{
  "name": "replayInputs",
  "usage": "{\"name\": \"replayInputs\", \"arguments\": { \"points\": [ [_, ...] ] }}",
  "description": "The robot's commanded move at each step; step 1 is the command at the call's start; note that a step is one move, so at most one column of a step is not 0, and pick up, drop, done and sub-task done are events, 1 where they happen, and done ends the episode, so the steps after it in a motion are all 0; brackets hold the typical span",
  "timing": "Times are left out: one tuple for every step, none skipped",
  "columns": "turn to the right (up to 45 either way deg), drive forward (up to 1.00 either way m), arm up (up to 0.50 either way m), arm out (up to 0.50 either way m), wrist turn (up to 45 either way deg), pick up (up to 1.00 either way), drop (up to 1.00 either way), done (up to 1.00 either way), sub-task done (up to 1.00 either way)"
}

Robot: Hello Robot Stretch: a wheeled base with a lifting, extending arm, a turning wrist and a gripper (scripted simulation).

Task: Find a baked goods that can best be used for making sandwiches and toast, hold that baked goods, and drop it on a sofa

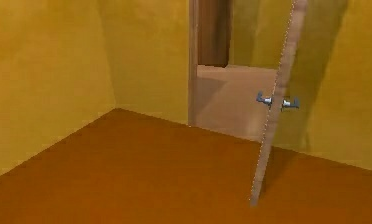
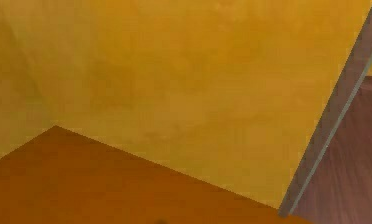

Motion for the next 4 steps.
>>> {"name": "replayInputs", "arguments": {
  "points": [
    [3.0, 0.00, 0.00, 0.00, 0.0, 0.00, 0.00, 0.00, 0.00],
    [0.0, 1.00, 0.00, 0.00, 0.0, 0.00, 0.00, 0.00, 0.00],
    [3.0, 0.00, 0.00, 0.00, 0.0, 0.00, 0.00, 0.00, 0.00],
    [0.0, 0.10, 0.00, 0.00, 0.0, 0.00, 0.00, 0.00, 0.00]
  ]
}}
